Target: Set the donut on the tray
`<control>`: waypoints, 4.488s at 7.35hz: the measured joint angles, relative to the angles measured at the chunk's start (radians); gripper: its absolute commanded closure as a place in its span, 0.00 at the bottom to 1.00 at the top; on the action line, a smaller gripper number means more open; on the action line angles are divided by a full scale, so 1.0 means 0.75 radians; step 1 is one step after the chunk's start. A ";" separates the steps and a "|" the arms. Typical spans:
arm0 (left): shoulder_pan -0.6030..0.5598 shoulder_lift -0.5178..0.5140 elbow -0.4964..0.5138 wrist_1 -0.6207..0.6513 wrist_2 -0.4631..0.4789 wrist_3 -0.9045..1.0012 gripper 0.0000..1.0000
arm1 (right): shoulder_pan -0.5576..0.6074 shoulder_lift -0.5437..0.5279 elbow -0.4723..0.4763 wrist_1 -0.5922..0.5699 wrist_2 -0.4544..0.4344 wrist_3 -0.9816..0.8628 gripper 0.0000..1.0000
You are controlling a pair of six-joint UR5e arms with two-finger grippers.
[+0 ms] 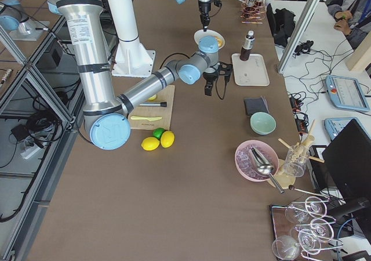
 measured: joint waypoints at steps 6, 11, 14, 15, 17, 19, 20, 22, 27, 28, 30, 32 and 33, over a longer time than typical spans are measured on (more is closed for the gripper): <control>0.324 -0.330 0.030 0.266 0.423 -0.231 1.00 | -0.311 0.151 0.100 -0.010 -0.139 0.384 0.06; 0.347 -0.342 0.011 0.266 0.454 -0.306 1.00 | -0.376 0.192 0.117 -0.014 -0.144 0.499 0.50; 0.344 -0.343 -0.007 0.262 0.453 -0.339 1.00 | -0.382 0.193 0.123 -0.014 -0.144 0.516 0.93; 0.344 -0.343 -0.012 0.262 0.453 -0.350 1.00 | -0.387 0.193 0.126 -0.014 -0.144 0.527 1.00; 0.341 -0.342 -0.021 0.261 0.452 -0.357 0.28 | -0.393 0.193 0.143 -0.014 -0.144 0.550 1.00; 0.340 -0.337 -0.031 0.261 0.453 -0.357 0.03 | -0.395 0.192 0.163 -0.014 -0.144 0.556 1.00; 0.338 -0.334 -0.036 0.263 0.454 -0.356 0.03 | -0.396 0.194 0.158 -0.014 -0.144 0.559 1.00; 0.327 -0.292 -0.068 0.269 0.454 -0.355 0.03 | -0.380 0.212 0.101 -0.007 -0.154 0.574 1.00; 0.299 -0.186 -0.172 0.277 0.454 -0.356 0.03 | -0.345 0.527 -0.398 0.098 -0.376 0.923 1.00; 0.297 -0.186 -0.172 0.277 0.455 -0.356 0.03 | -0.346 0.600 -0.579 0.237 -0.445 1.060 1.00; 0.297 -0.184 -0.170 0.278 0.462 -0.356 0.03 | -0.335 0.777 -0.918 0.404 -0.550 1.240 1.00; 0.300 -0.184 -0.170 0.279 0.488 -0.356 0.03 | -0.325 0.879 -1.076 0.437 -0.624 1.347 1.00; 0.299 -0.184 -0.173 0.290 0.493 -0.356 0.03 | -0.323 0.920 -1.148 0.440 -0.664 1.387 1.00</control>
